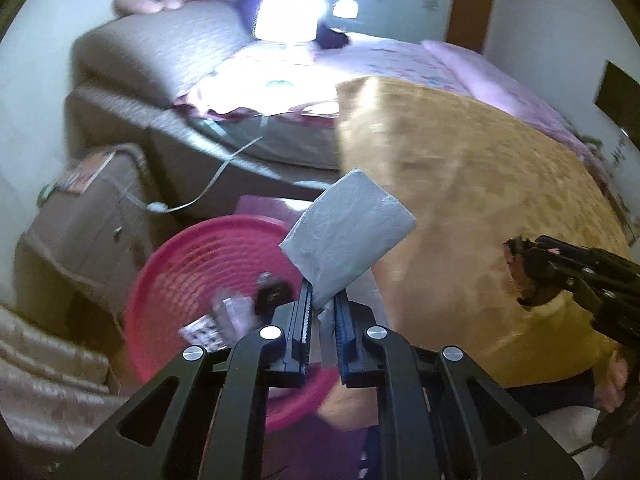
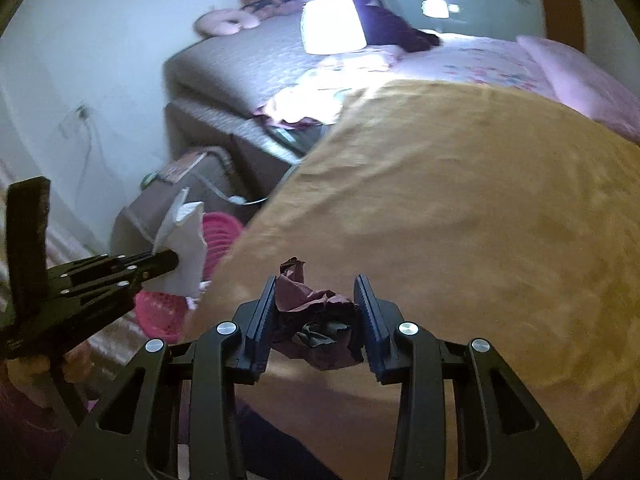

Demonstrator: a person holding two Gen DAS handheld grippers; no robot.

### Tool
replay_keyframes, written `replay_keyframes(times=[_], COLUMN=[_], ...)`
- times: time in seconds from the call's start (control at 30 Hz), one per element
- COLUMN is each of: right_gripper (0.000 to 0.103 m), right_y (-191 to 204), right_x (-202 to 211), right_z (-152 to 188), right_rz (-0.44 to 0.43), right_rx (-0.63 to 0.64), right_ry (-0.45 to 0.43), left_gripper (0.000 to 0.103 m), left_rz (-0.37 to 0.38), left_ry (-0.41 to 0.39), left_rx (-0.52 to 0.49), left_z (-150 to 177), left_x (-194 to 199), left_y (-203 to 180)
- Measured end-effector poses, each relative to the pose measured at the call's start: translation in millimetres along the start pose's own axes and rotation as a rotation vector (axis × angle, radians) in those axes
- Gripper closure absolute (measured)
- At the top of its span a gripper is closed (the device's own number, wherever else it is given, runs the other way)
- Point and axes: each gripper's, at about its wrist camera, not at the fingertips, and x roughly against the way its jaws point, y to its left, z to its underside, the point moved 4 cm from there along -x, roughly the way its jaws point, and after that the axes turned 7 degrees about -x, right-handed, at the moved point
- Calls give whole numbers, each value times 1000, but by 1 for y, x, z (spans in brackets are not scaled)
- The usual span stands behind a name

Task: Collect trash

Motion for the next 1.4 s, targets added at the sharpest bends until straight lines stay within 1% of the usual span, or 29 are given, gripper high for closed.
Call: replay_keyframes(times=[0.13, 0.33, 0.47, 0.6, 0.63, 0.67, 0.7, 0.73, 0.77, 0.8, 0.83, 0.87, 0.9, 0.93, 1.03, 1.2, 1.27, 1.4], right_gripper=[66, 66, 65, 65, 65, 65, 63, 60, 54, 48, 46, 42, 37, 35, 31, 24, 23, 17], right_y=[36, 84, 110, 125, 128, 132, 133, 134, 136, 137, 137, 137, 137, 136, 134, 129, 128, 123], right_x=[-17, -47, -69, -86, -89, -94, -97, -99, -102, -103, -103, -104, -104, -103, -103, -94, -87, -70], right_z=[-5, -11, -11, -13, -13, -13, -13, -13, -12, -12, -13, -13, -13, -13, -15, -19, -19, -16], right_rz=[-54, -124, -162, -185, -189, -198, -202, -205, -209, -212, -215, -218, -220, -225, -226, -230, -214, -181], right_rx=[60, 123, 146, 146, 145, 144, 142, 138, 132, 126, 119, 111, 107, 98, 85, 61, 73, 101], right_ry=[31, 91, 137, 176, 184, 197, 203, 208, 212, 213, 213, 212, 213, 215, 208, 184, 155, 96], left_gripper=[93, 93, 93, 93, 91, 87, 84, 79, 71, 67, 60, 57, 56, 54, 46, 39, 35, 30], left_rz=[-61, -116, -139, -149, -149, -149, -148, -147, -148, -151, -154, -155, -158, -159, -159, -176, -199, -232], left_ry=[5, 48, 74, 95, 100, 106, 111, 112, 111, 108, 105, 101, 97, 95, 93, 76, 58, 19], left_rx=[61, 139, 171, 206, 214, 228, 239, 247, 251, 256, 261, 265, 269, 272, 287, 289, 283, 275], left_z=[9, 25, 32, 38, 39, 40, 41, 41, 42, 42, 42, 42, 42, 42, 41, 40, 37, 32], left_x=[1, -5, -11, -16, -17, -18, -18, -19, -18, -17, -16, -15, -14, -14, -12, -4, 1, 15], left_y=[30, 64, 77, 87, 89, 91, 93, 96, 97, 98, 98, 99, 100, 101, 104, 103, 102, 100])
